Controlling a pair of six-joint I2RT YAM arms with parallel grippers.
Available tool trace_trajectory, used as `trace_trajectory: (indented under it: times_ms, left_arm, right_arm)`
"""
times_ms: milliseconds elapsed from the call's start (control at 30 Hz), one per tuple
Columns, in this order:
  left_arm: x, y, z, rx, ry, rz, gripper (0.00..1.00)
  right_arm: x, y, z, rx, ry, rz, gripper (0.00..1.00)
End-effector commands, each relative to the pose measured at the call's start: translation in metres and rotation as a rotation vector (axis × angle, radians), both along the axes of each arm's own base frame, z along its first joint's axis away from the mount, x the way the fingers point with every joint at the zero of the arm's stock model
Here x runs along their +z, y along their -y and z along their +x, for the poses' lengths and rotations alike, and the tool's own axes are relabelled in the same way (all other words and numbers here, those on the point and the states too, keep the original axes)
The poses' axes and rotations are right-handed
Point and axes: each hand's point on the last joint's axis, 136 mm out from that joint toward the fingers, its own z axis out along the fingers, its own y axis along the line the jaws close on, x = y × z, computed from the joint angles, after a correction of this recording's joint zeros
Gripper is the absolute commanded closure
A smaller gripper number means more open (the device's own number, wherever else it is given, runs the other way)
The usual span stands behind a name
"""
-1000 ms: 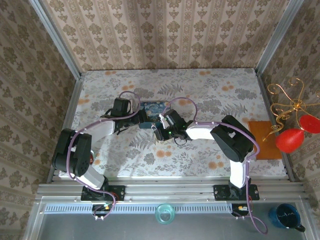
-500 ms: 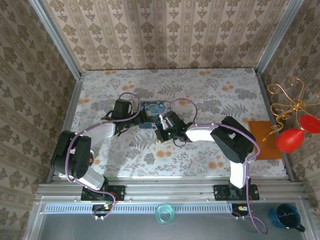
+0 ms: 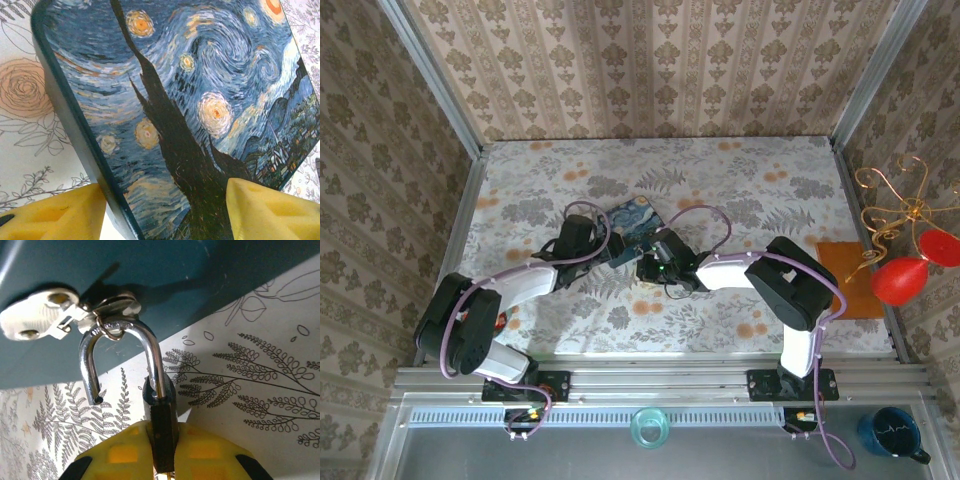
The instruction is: Unlock a padlock with a key
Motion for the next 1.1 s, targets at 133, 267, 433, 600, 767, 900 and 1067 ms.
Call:
trace_trajectory:
  times_ms: [133, 267, 433, 600, 767, 900, 1067]
  left_arm:
    - [-0.044, -0.004, -0.044, -0.017, -0.172, 0.102, 0.37]
    - [-0.045, 0.003, -0.046, -0.018, -0.169, 0.089, 0.37]
    - [-0.044, 0.005, -0.050, -0.013, -0.163, 0.103, 0.37]
    - [-0.043, 0.006, -0.051, -0.008, -0.158, 0.102, 0.37]
    - [-0.039, 0.013, -0.051, -0.020, -0.148, 0.102, 0.37]
    - [-0.039, 0.020, -0.052, -0.034, -0.149, 0.115, 0.37]
    - [-0.040, 0.020, -0.053, -0.029, -0.152, 0.113, 0.37]
  right_arm:
    - [0.003, 0.032, 0.017, -0.243, -0.002, -0.027, 1.00]
    - [0.001, 0.036, 0.017, -0.286, -0.034, -0.014, 1.00]
    - [0.002, 0.041, 0.020, -0.328, -0.048, -0.006, 1.00]
    - [0.005, 0.043, 0.030, -0.348, -0.078, 0.027, 1.00]
    - [0.012, 0.035, 0.037, -0.320, -0.110, 0.037, 1.00]
    - [0.007, 0.024, 0.040, -0.265, -0.158, 0.006, 1.00]
    - [-0.002, 0.044, 0.049, -0.308, -0.193, 0.012, 1.00]
